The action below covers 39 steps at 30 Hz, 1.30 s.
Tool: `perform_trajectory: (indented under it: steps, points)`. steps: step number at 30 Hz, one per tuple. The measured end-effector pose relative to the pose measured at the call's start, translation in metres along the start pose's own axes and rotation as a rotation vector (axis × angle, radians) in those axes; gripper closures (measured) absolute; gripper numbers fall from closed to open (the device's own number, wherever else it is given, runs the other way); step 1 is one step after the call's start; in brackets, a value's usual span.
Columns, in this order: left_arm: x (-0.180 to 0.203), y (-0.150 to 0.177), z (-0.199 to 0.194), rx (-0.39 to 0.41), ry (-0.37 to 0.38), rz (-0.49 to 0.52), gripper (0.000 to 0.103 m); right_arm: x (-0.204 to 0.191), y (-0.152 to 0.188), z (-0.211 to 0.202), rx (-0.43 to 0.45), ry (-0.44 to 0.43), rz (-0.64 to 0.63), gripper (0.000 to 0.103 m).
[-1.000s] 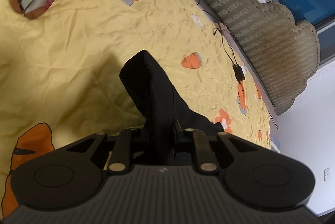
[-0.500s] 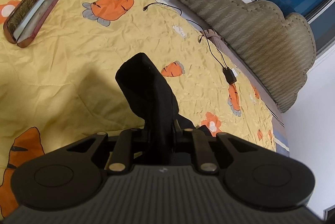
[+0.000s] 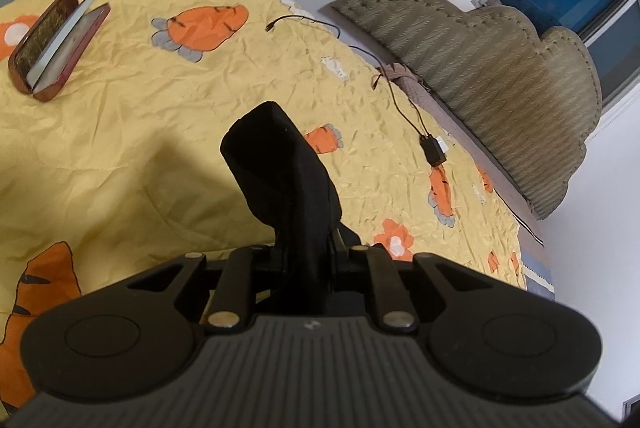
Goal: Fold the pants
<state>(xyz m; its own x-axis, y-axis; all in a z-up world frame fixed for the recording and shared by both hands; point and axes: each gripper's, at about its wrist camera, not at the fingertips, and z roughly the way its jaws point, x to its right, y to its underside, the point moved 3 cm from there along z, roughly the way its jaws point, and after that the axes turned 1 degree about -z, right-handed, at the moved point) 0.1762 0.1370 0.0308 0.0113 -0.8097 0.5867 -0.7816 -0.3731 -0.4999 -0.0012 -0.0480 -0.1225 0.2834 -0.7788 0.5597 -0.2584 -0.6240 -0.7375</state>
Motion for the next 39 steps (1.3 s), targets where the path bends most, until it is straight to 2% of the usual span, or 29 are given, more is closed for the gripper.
perform_trajectory:
  steps: [5, 13, 14, 16, 18, 19, 21, 22, 24, 26, 28, 31, 35, 39]
  points:
    - [0.024, 0.001, -0.008, 0.020, 0.013, 0.030, 0.088, 0.030, 0.000, -0.010, 0.027, -0.039, 0.157, 0.091]
    - [0.074, 0.009, -0.018, 0.048, 0.039, 0.084, 0.088, 0.064, 0.005, -0.026, 0.066, -0.068, 0.293, 0.091]
    - [0.079, 0.011, -0.019, 0.050, 0.042, 0.085, 0.088, 0.068, 0.007, -0.027, 0.071, -0.109, 0.320, 0.091]
    - [0.082, 0.013, -0.020, 0.049, 0.046, 0.078, 0.088, 0.086, 0.010, -0.031, 0.061, -0.289, 0.401, 0.083]
    - [0.078, 0.014, -0.019, 0.051, 0.038, 0.071, 0.088, 0.114, 0.018, -0.045, 0.113, -0.428, 0.475, 0.076]
    - [0.075, 0.014, -0.019, 0.053, 0.036, 0.068, 0.088, 0.133, 0.024, -0.053, 0.154, -0.461, 0.519, 0.076]
    - [0.063, 0.013, -0.018, 0.058, 0.029, 0.044, 0.088, 0.172, 0.034, -0.051, 0.162, -0.428, 0.609, 0.076]
    - [0.056, 0.013, -0.017, 0.059, 0.029, 0.030, 0.088, 0.189, 0.038, -0.041, 0.137, -0.359, 0.642, 0.076]
    - [0.043, 0.013, -0.017, 0.058, 0.029, -0.001, 0.088, 0.213, 0.046, -0.004, 0.038, -0.236, 0.652, 0.076]
    - [0.031, 0.013, -0.017, 0.054, 0.023, -0.021, 0.088, 0.222, 0.052, 0.038, -0.057, -0.201, 0.649, 0.083]
    - [0.021, 0.012, -0.016, 0.051, 0.019, -0.034, 0.088, 0.218, 0.048, 0.073, -0.112, -0.233, 0.625, 0.085]
    - [0.005, 0.009, -0.013, 0.046, 0.018, -0.069, 0.088, 0.203, 0.033, 0.115, -0.171, -0.325, 0.604, 0.085]
    - [-0.001, 0.010, -0.011, 0.039, 0.024, -0.068, 0.088, 0.192, 0.021, 0.163, -0.238, -0.327, 0.598, 0.087]
    - [0.011, 0.012, -0.012, 0.031, 0.038, -0.037, 0.088, 0.189, 0.021, 0.186, -0.260, -0.272, 0.577, 0.087]
